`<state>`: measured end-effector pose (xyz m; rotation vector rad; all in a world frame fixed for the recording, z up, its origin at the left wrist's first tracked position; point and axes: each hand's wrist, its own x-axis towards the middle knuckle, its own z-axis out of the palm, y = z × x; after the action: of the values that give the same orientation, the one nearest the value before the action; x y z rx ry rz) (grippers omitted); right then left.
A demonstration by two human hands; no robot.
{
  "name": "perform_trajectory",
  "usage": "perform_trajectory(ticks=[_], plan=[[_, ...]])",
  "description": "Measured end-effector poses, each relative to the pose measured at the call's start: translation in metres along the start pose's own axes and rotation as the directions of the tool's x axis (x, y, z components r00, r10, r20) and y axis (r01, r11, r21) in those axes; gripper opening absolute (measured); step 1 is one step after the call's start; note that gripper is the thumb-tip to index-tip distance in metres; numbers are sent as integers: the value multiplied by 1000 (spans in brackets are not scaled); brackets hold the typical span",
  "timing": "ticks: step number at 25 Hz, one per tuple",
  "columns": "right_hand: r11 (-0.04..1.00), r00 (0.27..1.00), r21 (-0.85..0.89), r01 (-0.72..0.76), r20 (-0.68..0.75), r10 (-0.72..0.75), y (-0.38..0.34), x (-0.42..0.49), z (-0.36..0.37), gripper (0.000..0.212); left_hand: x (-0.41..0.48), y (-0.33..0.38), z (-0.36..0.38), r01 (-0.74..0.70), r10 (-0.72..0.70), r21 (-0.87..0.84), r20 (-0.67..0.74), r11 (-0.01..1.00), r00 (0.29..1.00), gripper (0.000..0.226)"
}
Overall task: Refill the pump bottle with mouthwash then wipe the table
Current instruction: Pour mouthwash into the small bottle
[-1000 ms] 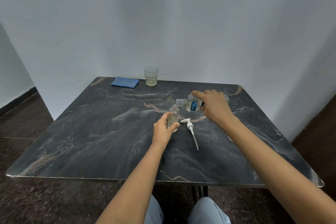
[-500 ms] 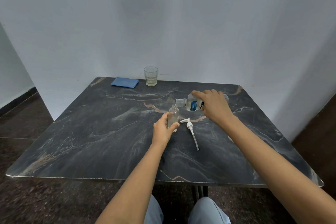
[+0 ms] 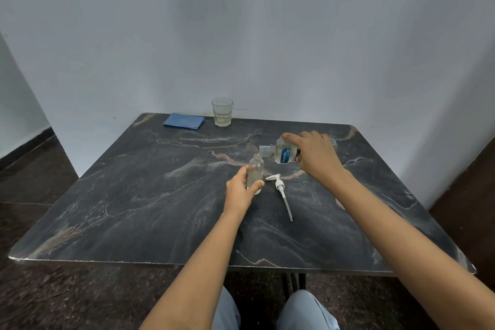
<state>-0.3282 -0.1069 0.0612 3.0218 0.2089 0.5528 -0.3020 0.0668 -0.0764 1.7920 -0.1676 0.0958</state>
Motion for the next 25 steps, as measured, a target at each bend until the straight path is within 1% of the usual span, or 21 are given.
perform_trajectory(ticks=[25], plan=[[1000,1000,-26,8,14,-8,-2,2,-5,60,3,-5,1,6,-6,5,0,1000,1000,48]])
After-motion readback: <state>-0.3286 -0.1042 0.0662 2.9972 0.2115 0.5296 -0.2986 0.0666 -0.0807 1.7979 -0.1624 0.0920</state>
